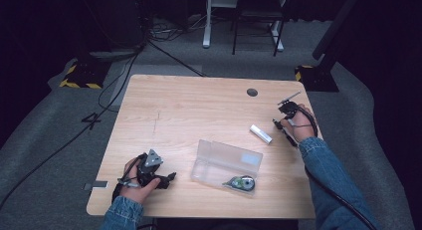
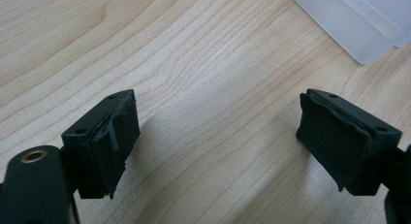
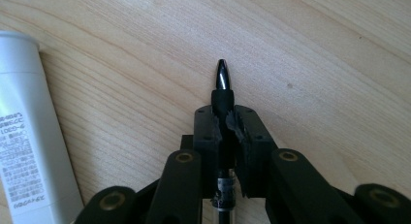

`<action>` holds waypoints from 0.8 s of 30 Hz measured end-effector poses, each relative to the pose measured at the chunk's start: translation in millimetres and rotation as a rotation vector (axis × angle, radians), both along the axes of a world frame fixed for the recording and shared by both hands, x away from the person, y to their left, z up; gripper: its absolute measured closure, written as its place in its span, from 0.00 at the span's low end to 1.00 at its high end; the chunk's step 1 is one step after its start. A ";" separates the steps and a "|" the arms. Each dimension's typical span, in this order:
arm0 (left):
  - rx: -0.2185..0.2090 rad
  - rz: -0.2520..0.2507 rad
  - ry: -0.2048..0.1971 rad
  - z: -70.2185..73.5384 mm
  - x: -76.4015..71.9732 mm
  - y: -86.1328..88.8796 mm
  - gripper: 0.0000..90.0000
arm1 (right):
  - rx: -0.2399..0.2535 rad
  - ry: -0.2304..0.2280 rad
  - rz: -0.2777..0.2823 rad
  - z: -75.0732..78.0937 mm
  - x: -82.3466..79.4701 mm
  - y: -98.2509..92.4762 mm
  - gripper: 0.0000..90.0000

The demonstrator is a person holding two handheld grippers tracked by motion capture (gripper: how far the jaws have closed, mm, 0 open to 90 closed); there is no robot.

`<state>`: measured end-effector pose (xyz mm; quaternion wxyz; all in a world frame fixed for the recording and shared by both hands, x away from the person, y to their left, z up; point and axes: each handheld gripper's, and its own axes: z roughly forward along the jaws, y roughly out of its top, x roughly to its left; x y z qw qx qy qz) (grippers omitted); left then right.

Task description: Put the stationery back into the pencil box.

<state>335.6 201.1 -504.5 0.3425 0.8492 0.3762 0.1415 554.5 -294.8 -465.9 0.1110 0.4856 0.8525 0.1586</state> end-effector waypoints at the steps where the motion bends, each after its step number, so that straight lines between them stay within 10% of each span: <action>1: 0.000 0.000 0.000 0.0 0.0 0.0 0.17 | 0.000 0.000 0.000 0.0 0.0 0.0 0.90; 13: -0.002 -0.002 0.003 0.0 0.8 0.1 0.17 | 0.024 -0.006 0.007 13.8 -3.5 2.1 0.90; 24: -0.002 -0.003 0.003 -0.1 0.8 0.0 0.17 | 0.036 -0.102 0.084 55.3 -18.1 19.3 0.90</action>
